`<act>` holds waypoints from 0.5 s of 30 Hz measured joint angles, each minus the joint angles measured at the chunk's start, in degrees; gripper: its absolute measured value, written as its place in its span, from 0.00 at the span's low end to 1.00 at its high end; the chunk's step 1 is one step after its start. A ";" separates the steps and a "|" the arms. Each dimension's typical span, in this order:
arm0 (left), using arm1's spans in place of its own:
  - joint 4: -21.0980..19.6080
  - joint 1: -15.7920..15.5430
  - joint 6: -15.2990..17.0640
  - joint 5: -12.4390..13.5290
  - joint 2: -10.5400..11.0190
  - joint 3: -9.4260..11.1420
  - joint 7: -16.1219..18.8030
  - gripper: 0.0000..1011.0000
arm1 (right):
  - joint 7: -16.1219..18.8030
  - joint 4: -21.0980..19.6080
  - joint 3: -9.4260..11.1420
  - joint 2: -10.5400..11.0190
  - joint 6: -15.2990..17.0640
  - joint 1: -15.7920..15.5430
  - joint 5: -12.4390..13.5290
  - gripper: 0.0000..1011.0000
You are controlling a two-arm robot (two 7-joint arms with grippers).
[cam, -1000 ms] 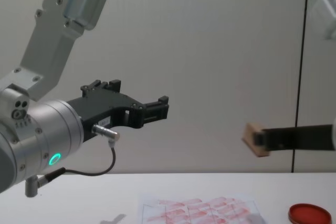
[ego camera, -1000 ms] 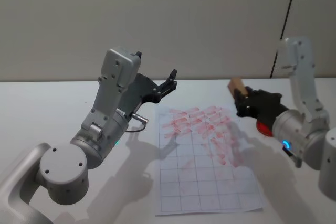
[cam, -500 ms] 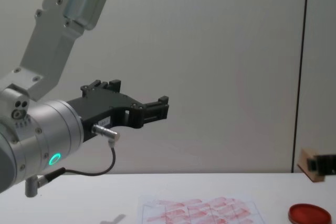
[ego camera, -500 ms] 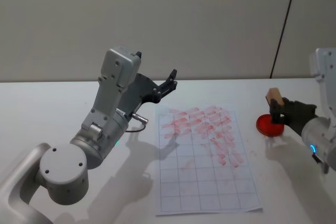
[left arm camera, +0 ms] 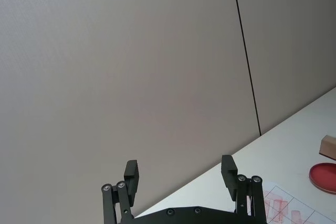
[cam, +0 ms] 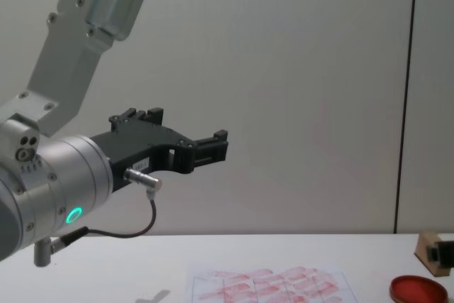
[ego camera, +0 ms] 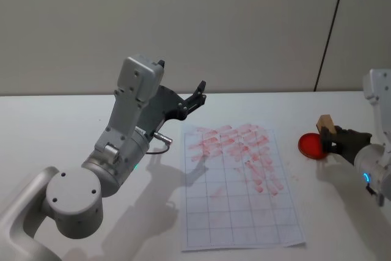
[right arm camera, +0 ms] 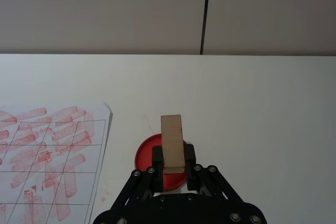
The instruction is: Use the one hand to pick up the stamp and affix it onto the A4 paper.
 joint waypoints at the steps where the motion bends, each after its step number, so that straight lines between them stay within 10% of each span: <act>1: 0.00 0.00 0.00 0.00 0.00 0.00 0.00 0.99 | 0.00 0.00 0.00 0.00 0.00 0.00 0.00 0.21; 15: 0.00 0.00 0.00 0.00 0.00 0.00 0.00 0.99 | 1.87 4.49 -0.08 -0.84 -1.14 1.82 0.22 0.29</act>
